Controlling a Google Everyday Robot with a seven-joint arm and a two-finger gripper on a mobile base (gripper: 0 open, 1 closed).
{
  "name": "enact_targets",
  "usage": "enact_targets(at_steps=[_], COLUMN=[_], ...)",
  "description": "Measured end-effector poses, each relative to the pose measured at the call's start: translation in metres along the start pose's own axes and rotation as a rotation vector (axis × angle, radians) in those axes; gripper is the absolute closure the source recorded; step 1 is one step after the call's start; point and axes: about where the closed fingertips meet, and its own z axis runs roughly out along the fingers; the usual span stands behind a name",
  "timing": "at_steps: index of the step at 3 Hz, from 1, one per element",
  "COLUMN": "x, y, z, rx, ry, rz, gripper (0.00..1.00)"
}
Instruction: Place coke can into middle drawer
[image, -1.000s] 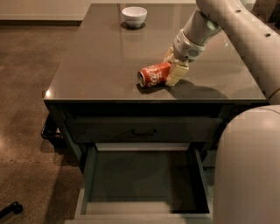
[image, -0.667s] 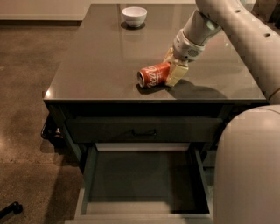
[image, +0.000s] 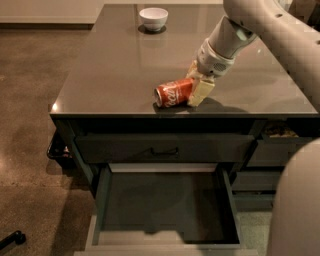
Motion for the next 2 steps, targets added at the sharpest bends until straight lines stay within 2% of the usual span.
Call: enact_targets(at_steps=[1, 2], x=[-0.0118, -0.0142], y=[0.0320, 0.0396], z=[0.0071, 0.0079], rx=[0.000, 0.000], ry=[-0.031, -0.037], rz=[0.038, 0.047], gripper=[1.00, 1.00])
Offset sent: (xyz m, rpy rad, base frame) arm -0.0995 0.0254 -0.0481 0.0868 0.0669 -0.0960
